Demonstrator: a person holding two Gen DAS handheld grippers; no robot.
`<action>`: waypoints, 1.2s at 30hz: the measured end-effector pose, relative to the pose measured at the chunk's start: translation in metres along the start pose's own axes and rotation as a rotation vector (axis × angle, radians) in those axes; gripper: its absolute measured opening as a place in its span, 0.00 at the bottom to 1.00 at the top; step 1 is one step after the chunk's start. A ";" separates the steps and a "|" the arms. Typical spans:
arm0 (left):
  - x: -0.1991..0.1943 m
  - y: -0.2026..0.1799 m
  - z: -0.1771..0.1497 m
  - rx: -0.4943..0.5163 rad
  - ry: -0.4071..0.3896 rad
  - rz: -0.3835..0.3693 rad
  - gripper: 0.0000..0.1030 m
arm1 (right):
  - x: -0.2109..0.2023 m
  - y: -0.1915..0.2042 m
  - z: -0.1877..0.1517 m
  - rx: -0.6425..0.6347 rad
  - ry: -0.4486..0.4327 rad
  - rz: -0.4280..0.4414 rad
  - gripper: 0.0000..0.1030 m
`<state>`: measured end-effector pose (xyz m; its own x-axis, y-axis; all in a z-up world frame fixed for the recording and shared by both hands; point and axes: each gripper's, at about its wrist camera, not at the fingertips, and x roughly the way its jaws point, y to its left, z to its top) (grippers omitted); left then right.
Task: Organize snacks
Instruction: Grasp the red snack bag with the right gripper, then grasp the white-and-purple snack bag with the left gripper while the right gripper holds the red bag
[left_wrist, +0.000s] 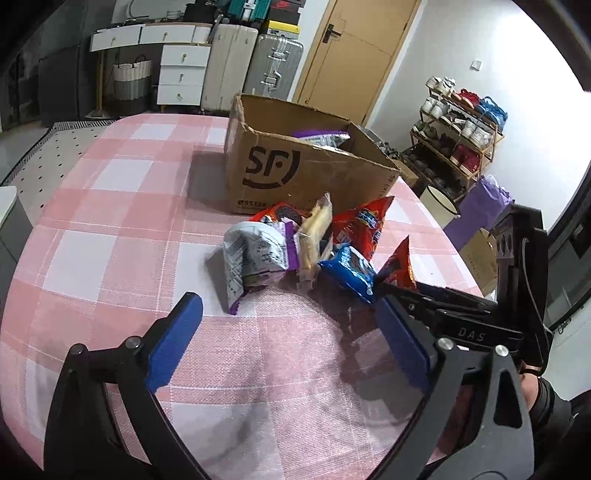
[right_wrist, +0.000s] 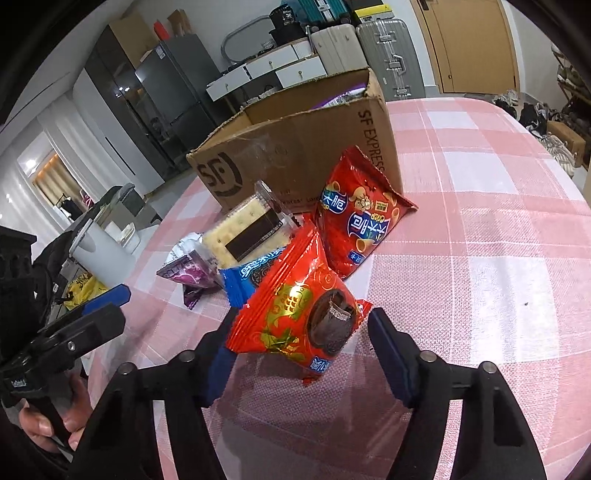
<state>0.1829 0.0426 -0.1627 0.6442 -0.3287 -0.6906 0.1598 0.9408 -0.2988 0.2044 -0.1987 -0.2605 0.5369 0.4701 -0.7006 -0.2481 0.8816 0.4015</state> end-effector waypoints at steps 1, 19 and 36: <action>-0.001 0.001 -0.001 -0.001 -0.003 0.002 0.94 | 0.001 -0.001 0.000 0.007 0.002 0.001 0.59; -0.010 0.001 -0.008 -0.007 -0.034 0.033 0.98 | -0.010 -0.016 -0.009 0.077 -0.032 0.046 0.22; 0.010 0.013 -0.002 -0.037 0.020 0.082 0.99 | -0.040 -0.017 -0.015 0.077 -0.091 0.102 0.22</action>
<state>0.1899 0.0512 -0.1744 0.6388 -0.2527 -0.7267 0.0794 0.9611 -0.2644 0.1750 -0.2319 -0.2480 0.5841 0.5481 -0.5987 -0.2441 0.8221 0.5143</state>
